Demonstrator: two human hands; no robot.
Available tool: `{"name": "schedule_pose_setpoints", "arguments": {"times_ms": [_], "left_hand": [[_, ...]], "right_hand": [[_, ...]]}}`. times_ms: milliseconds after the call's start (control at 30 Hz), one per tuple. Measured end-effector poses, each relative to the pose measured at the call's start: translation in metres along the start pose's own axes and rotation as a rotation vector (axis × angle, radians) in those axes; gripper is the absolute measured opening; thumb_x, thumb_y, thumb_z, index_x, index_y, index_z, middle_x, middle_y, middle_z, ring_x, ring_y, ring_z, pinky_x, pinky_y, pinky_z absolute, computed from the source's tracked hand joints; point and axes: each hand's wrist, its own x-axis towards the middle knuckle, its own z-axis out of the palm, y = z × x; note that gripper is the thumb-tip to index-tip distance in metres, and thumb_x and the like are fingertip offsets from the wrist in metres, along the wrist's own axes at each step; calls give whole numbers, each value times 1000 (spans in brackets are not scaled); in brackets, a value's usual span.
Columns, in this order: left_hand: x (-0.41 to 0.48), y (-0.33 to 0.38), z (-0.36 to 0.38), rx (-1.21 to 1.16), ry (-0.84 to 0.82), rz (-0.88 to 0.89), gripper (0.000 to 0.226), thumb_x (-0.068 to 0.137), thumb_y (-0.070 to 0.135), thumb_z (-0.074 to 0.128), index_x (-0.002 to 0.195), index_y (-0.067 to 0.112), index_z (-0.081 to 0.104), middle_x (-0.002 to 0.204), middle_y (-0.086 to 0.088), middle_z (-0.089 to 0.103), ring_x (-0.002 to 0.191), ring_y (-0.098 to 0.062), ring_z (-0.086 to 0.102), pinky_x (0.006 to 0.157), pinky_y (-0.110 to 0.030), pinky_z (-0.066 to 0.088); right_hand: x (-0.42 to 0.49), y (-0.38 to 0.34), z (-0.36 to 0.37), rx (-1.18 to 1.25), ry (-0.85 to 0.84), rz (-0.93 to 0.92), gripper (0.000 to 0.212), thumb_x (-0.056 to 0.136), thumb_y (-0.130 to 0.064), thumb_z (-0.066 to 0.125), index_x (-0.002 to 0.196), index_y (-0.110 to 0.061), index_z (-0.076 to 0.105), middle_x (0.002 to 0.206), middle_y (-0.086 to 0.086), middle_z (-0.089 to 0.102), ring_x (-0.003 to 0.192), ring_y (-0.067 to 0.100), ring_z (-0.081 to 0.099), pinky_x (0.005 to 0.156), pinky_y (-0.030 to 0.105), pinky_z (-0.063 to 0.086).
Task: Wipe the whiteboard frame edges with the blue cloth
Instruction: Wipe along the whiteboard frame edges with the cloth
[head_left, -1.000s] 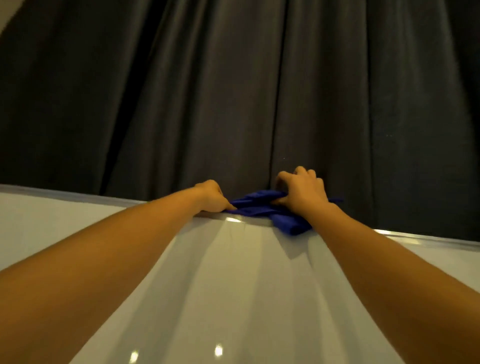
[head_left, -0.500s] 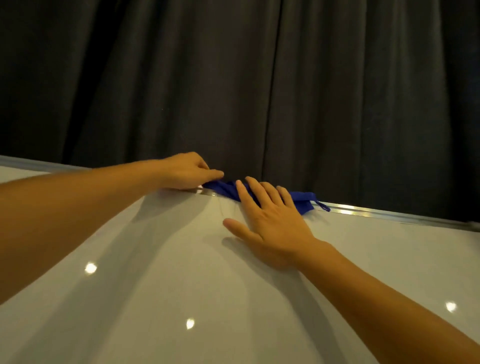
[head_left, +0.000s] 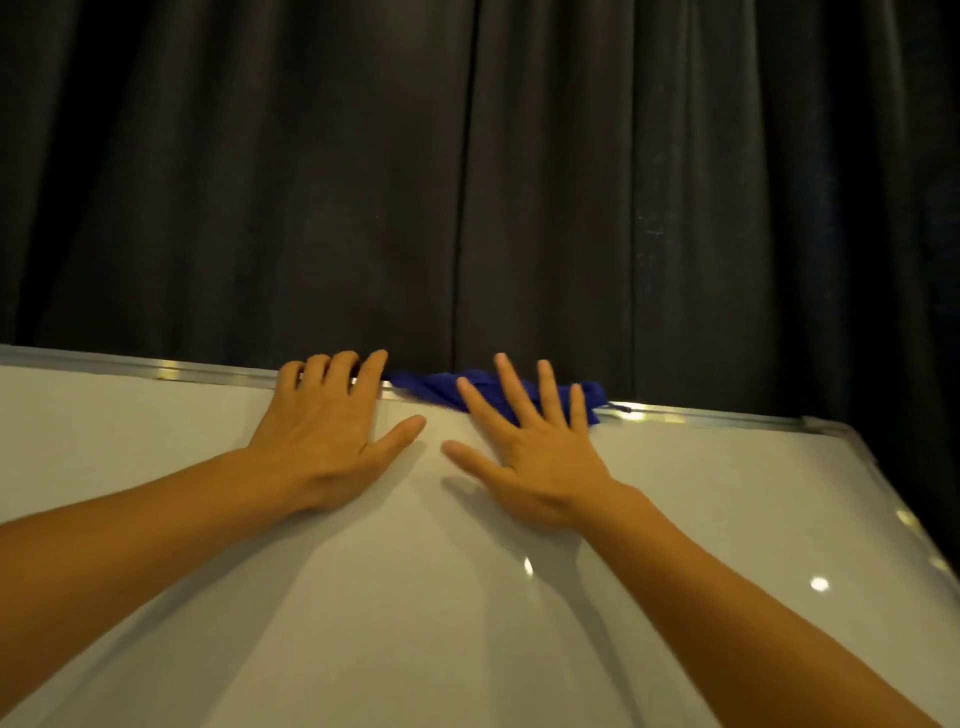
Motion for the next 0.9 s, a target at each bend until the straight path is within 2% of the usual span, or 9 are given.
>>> {"name": "schedule_pose_setpoints", "arguments": {"times_ms": [67,133,200,333,467,567,700,767,900], "left_hand": [[-5,-5,5,25,-68,11,109,66,91,-7,154,27,-3,164,-9,9,149,-34,9,120,-54,4],[-7,0,9,30,-112,3,114,59,96,-9,152,30,-17,165,-7,-9,150,-36,-10,118,-57,-8],[-6,14,11,37,-124,-26,118,54,99,-9,149,30,-23,163,-7,-19,148,-39,-19,115,-62,-13],[-5,42,11,58,-116,-54,123,47,96,-16,149,27,-25,162,-8,-23,145,-44,-21,114,-67,-11],[-11,39,11,22,-110,-45,122,50,98,-13,149,27,-25,161,-8,-26,145,-45,-23,114,-67,-9],[-13,49,11,-1,-124,-25,122,50,98,-12,148,27,-27,160,-8,-29,144,-44,-26,113,-68,-11],[-11,96,18,-6,-130,7,123,51,98,-11,147,24,-30,160,-9,-29,144,-44,-27,111,-69,-12],[-9,108,25,15,-107,-4,122,48,97,-14,143,23,-34,159,-10,-30,143,-44,-27,111,-69,-10],[-10,106,31,-23,-68,39,118,51,99,-11,142,27,-35,159,-7,-32,143,-42,-29,112,-66,-13]], "right_hand": [[-13,32,-10,-22,-54,140,75,70,-93,1,135,-65,-21,155,-15,-30,141,27,-34,112,55,-21],[-18,42,-16,-10,-95,245,82,66,-95,0,137,-61,-22,155,-14,-32,140,29,-35,111,56,-22],[-10,24,-12,49,-100,235,88,63,-97,0,139,-59,-20,154,-15,-32,138,29,-37,107,55,-26],[-2,-8,4,48,-88,91,83,63,-98,2,135,-63,-22,150,-19,-36,135,28,-42,104,55,-31],[-25,61,-19,-9,-130,266,85,63,-97,4,137,-63,-20,154,-17,-32,140,33,-34,110,63,-19],[-32,86,-30,26,-166,379,92,60,-97,3,141,-58,-17,156,-13,-31,140,35,-32,110,64,-17],[-20,45,-6,76,-119,173,86,64,-98,7,139,-62,-15,156,-19,-27,138,27,-37,106,57,-26],[-24,51,-2,40,-94,112,82,67,-96,7,137,-62,-18,155,-20,-29,137,25,-39,108,55,-27],[-52,130,-29,-25,-115,285,93,62,-96,4,143,-55,-16,156,-14,-30,142,33,-30,113,59,-15]]}}
